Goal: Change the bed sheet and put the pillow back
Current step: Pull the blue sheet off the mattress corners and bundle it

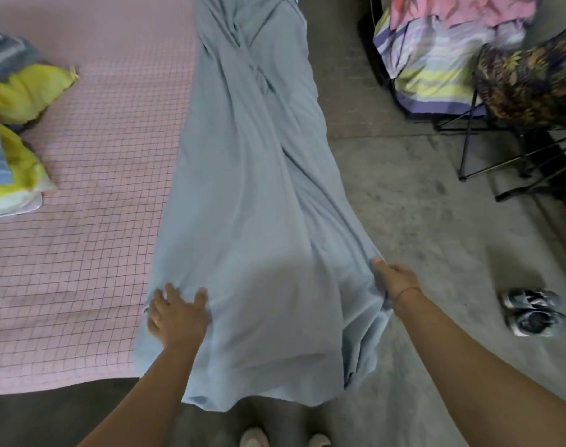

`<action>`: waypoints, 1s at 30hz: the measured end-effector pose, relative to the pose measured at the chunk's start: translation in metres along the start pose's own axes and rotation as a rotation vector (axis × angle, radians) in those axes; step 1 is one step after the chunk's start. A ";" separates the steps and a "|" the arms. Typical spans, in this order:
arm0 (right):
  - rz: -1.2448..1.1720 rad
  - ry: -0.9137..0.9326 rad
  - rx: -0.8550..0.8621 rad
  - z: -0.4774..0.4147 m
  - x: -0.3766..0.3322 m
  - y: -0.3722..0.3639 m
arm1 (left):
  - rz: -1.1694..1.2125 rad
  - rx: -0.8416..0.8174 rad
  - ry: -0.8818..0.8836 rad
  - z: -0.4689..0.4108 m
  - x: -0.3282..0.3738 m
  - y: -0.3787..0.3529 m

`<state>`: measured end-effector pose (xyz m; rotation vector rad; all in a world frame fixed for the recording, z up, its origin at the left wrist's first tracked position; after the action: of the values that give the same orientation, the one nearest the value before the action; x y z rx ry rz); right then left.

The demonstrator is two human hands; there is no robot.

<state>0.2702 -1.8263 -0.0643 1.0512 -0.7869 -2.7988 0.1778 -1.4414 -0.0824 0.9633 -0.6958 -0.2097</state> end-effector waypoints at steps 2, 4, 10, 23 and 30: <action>-0.031 0.030 -0.043 -0.001 -0.017 -0.004 | 0.032 0.008 -0.119 0.015 0.041 -0.009; 0.045 0.116 -0.091 -0.009 -0.032 -0.012 | 0.060 0.000 -0.243 0.033 0.081 -0.022; 0.382 0.350 -0.152 -0.051 -0.060 -0.019 | 0.122 0.016 -0.556 0.076 0.191 -0.061; 0.533 0.475 -0.489 -0.170 -0.144 0.042 | 0.197 -0.014 -0.166 0.074 0.322 -0.153; 0.403 0.633 -0.532 -0.184 -0.275 -0.029 | 0.235 0.065 -0.078 0.002 0.373 -0.143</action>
<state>0.6004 -1.8223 -0.0302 1.3520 -0.1391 -1.9756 0.4819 -1.6956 -0.0302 0.9301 -0.8857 -0.0178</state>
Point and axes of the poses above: each hand's wrist, its own z-axis away from the middle knuckle, its own y-axis out of the back of the hand, x = y × z, the point moved 3 cm from there along -z, towards the middle knuckle, and after that the axes turned 5 degrees about z, right-handed, at the moved point
